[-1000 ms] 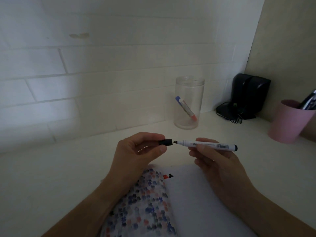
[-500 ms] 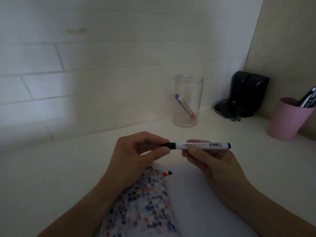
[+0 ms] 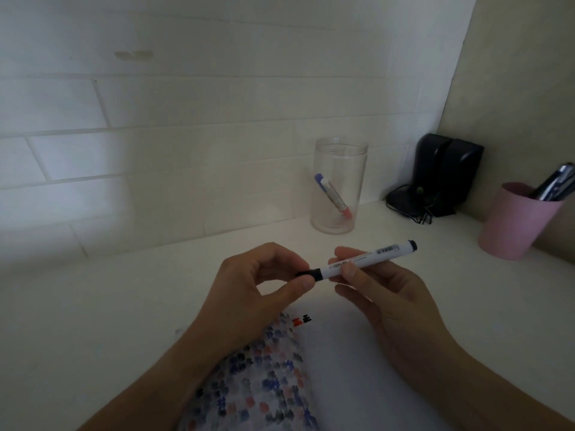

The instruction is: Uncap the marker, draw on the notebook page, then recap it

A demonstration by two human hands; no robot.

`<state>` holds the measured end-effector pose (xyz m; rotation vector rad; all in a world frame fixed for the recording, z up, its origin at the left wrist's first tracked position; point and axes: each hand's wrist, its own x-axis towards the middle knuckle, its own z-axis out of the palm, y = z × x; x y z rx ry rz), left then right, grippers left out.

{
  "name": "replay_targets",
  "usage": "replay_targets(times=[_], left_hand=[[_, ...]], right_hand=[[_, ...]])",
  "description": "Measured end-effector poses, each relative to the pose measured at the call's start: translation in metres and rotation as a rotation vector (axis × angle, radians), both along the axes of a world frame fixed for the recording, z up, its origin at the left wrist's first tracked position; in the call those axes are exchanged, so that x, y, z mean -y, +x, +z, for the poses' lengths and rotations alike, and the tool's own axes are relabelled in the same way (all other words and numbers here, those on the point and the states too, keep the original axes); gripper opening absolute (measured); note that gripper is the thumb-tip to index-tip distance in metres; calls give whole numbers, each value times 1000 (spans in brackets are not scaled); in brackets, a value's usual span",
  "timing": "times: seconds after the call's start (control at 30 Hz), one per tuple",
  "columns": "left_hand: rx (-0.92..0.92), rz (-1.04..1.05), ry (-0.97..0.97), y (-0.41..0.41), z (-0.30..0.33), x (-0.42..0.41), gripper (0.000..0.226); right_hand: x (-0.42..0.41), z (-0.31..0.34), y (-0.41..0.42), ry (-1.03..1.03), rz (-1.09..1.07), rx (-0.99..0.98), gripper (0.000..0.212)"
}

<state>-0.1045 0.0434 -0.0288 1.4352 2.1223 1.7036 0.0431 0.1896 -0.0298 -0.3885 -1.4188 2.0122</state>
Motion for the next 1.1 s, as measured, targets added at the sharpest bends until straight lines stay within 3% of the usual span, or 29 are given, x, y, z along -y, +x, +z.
replay_targets(times=[0.07, 0.17, 0.23, 0.33, 0.5, 0.6, 0.67, 0.73, 0.87, 0.97, 1.1], left_hand=[[-104, 26, -49, 4, -1, -1, 11], [-222, 58, -48, 4, 0, -1, 21], [-254, 137, -56, -2, 2, -2, 32], [-268, 236, -52, -16, 1, -3, 29], [-246, 341, -93, -31, -4, -2, 30], [-255, 345, -133, -31, -6, -3, 28], [-250, 347, -158, -31, -8, -4, 22], [-252, 350, -175, -32, -8, -4, 21], [-267, 339, -198, -34, -11, -4, 22], [-272, 323, -210, -34, -13, -5, 22], [-266, 331, -204, -34, -10, -6, 22]], right_hand=[[1, 2, 0, -52, -63, 11, 37], [-3, 12, -2, 42, -206, 55, 47], [-12, 31, -10, 220, -328, 65, 63], [-39, 76, -35, 581, -460, -8, 77], [-79, 153, -87, 1039, -685, -138, 60], [-97, 166, -114, 1220, -714, 6, 49], [-110, 159, -128, 1371, -744, 152, 31], [-120, 152, -136, 1415, -711, 306, 20], [-133, 142, -141, 1410, -651, 554, 23], [-136, 134, -142, 1417, -597, 639, 25], [-129, 136, -139, 1387, -610, 593, 29]])
